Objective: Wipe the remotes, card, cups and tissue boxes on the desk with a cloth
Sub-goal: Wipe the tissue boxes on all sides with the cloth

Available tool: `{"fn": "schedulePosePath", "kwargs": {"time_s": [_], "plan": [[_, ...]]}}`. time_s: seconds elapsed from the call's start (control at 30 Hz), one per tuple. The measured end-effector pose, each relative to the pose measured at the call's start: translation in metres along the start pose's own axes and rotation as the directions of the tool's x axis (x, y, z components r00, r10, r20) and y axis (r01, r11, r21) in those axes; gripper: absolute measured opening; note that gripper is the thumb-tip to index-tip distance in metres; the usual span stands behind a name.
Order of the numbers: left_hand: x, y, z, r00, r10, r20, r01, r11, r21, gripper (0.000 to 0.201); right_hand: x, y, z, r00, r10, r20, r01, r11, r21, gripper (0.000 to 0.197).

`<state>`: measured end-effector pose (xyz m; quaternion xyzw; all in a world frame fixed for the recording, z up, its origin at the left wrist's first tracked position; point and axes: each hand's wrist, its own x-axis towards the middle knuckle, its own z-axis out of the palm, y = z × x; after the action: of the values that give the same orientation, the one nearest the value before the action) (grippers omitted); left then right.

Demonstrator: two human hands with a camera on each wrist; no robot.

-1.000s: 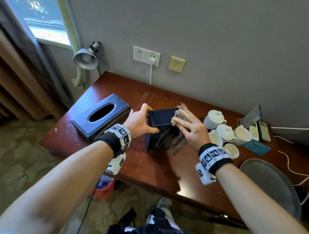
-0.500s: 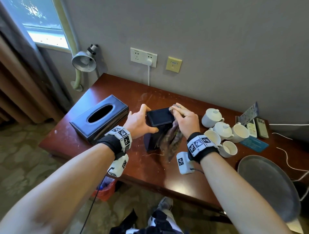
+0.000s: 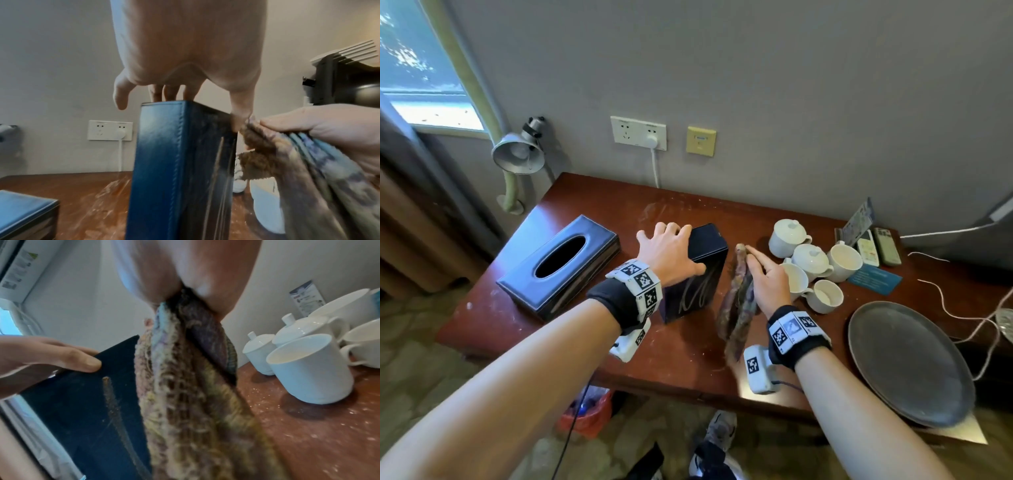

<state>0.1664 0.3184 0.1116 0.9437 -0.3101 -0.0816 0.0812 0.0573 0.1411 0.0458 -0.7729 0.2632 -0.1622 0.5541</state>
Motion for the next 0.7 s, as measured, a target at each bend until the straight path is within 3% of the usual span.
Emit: {"fn": "schedulePosePath", "kwargs": {"time_s": [0.2,0.33,0.5,0.7], "plan": [[0.021,0.023,-0.006,0.999,0.017,0.044,-0.017,1.0,-0.004,0.061,0.001,0.004,-0.017,0.998,0.036,-0.049,-0.036,0.999,0.0,0.03],[0.03,0.027,-0.012,0.999,0.037,-0.015,-0.038,0.998,-0.055,0.062,0.01,-0.002,-0.029,0.994,0.052,-0.101,-0.048,0.998,0.04,0.027],[0.03,0.026,-0.017,0.993,0.053,-0.105,-0.083,0.952,-0.296,0.083,0.03,-0.022,-0.042,0.979,-0.007,-0.204,0.028,0.995,0.099,0.024],[0.011,0.0,0.01,0.994,-0.094,-0.052,0.049,0.832,-0.553,0.082,0.04,-0.033,-0.035,0.979,-0.056,-0.198,0.077,0.992,0.101,0.026]]}}
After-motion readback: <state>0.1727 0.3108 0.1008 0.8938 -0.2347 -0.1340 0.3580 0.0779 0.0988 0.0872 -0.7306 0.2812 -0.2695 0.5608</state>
